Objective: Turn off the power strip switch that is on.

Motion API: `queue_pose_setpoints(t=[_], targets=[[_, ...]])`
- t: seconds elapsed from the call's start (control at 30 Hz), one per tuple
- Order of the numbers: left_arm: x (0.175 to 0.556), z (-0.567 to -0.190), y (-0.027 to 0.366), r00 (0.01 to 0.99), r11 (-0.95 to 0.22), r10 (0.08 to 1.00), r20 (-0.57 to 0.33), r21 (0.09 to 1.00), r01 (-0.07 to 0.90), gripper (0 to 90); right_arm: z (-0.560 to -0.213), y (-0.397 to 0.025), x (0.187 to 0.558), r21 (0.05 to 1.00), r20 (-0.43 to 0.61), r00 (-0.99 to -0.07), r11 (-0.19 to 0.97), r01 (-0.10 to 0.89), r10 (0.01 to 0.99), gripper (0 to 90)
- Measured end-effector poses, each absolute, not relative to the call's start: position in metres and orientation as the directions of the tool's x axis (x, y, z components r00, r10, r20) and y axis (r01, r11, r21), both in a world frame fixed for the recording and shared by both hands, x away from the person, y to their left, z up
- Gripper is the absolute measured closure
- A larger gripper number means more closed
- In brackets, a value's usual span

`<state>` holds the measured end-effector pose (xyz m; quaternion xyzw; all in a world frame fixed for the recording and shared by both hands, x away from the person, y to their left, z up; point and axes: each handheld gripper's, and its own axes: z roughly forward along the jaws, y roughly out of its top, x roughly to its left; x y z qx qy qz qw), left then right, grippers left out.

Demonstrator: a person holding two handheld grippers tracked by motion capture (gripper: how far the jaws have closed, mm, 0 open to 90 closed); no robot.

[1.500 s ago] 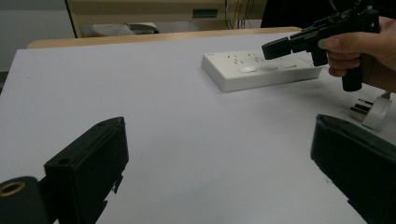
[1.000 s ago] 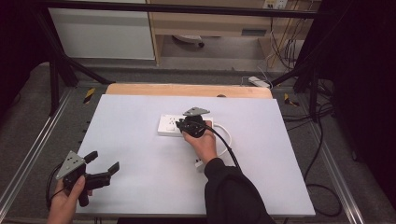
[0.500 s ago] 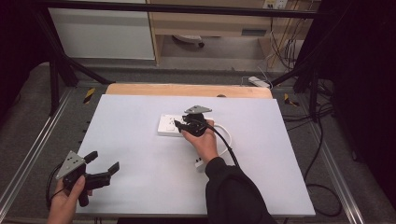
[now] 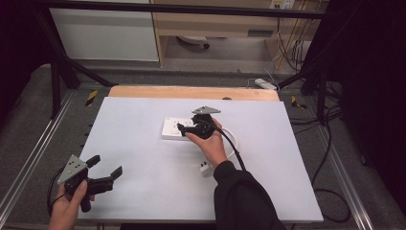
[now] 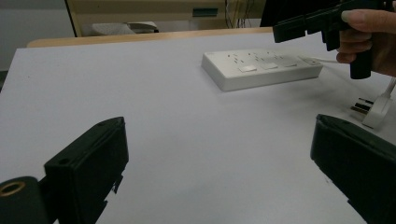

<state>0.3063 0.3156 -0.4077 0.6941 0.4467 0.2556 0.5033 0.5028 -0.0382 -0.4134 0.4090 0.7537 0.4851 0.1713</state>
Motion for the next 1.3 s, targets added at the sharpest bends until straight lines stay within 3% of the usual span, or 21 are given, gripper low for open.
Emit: queue_pose_setpoints(t=[0.23, 0.43, 1.3], targets=[[0.306, -0.408, 0.315, 0.471, -0.095, 0.877, -0.094, 0.927, 0.364, 4.1, -0.404, -0.044, 0.5, 0.875, 0.138, -0.592, 0.182, 0.448, 0.794, 7.4], [0.306, -0.408, 0.315, 0.47, -0.095, 0.878, -0.094, 0.927, 0.364, 4.1, -0.392, -0.052, 0.497, 0.883, 0.146, -0.592, 0.165, 0.439, 0.793, 4.2], [0.306, -0.408, 0.315, 0.466, -0.095, 0.88, -0.094, 0.926, 0.366, 4.1, -0.35, -0.103, 0.479, 0.927, 0.122, -0.589, 0.121, 0.356, 0.799, 2.9]])
